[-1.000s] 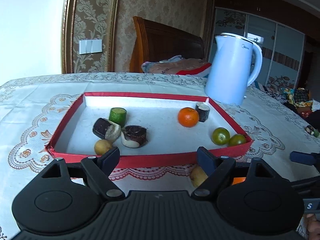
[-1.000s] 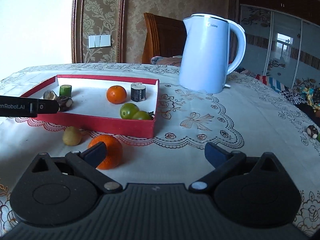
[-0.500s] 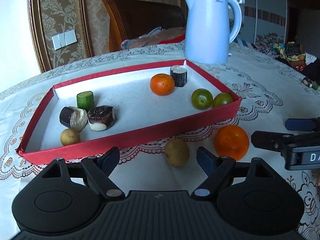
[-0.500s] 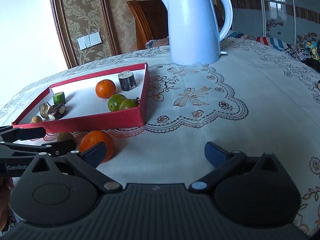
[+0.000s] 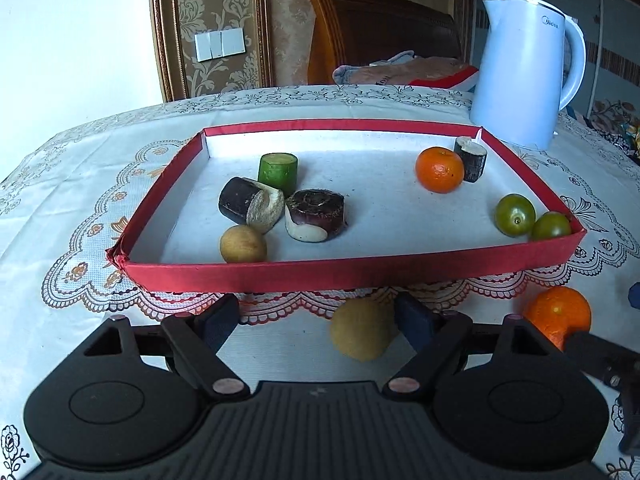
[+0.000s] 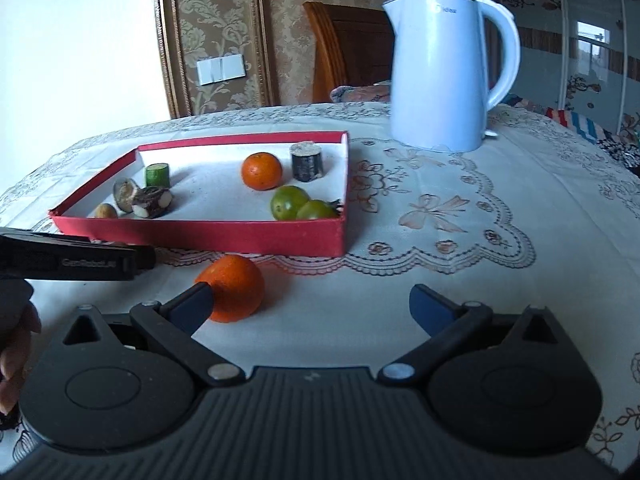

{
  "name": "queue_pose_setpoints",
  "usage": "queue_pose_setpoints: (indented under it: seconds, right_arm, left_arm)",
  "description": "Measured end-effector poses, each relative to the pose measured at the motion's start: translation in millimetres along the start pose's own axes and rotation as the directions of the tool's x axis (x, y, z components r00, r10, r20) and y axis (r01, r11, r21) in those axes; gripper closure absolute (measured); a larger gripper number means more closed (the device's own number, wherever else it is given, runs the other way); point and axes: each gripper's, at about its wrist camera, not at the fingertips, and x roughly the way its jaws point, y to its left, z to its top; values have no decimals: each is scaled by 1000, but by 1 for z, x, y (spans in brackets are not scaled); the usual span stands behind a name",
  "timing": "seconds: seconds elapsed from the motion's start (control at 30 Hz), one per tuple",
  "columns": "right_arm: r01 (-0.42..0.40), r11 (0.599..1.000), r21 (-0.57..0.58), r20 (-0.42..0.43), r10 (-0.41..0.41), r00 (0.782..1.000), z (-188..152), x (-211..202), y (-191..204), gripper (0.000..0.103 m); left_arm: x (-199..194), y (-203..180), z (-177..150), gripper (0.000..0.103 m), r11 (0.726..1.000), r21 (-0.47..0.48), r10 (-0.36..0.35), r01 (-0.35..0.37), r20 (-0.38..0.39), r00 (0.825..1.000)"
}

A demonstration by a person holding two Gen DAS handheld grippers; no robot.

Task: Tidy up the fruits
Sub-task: 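Close the right tool on the orange while the left tool closes on the brown kiwi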

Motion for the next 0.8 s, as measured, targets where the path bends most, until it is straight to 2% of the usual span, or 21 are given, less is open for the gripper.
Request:
queue_pose_setpoints:
  seconds: [0.2, 0.3, 0.37, 0.43, 0.57, 0.8]
  right_arm:
    - [0, 998, -69, -14, -1, 1000, 2, 8, 24, 0]
    - [23, 997, -68, -58, -27, 998, 4, 17, 25, 0]
    - [10, 999, -51, -95, -15, 995, 5, 22, 22, 0]
    - [5, 999, -33, -96, -8, 995, 4, 23, 19, 0]
    - [29, 997, -71, -107, -36, 994, 3, 25, 25, 0]
    - [46, 997, -60, -97, -52, 994, 4, 25, 25, 1]
  left_arm:
    - [2, 0, 0, 14, 1000, -7, 8, -8, -7, 1000]
    - [3, 0, 0, 11, 1000, -10, 10, -10, -8, 1000]
    - [4, 2, 0, 8, 1000, -18, 16, -17, -12, 1000]
    - [5, 3, 0, 5, 999, -26, 18, -19, -16, 1000]
    - [5, 4, -1, 2, 1000, -25, 14, -14, -16, 1000]
    - [5, 4, -1, 1, 1000, -23, 13, -13, -17, 1000]
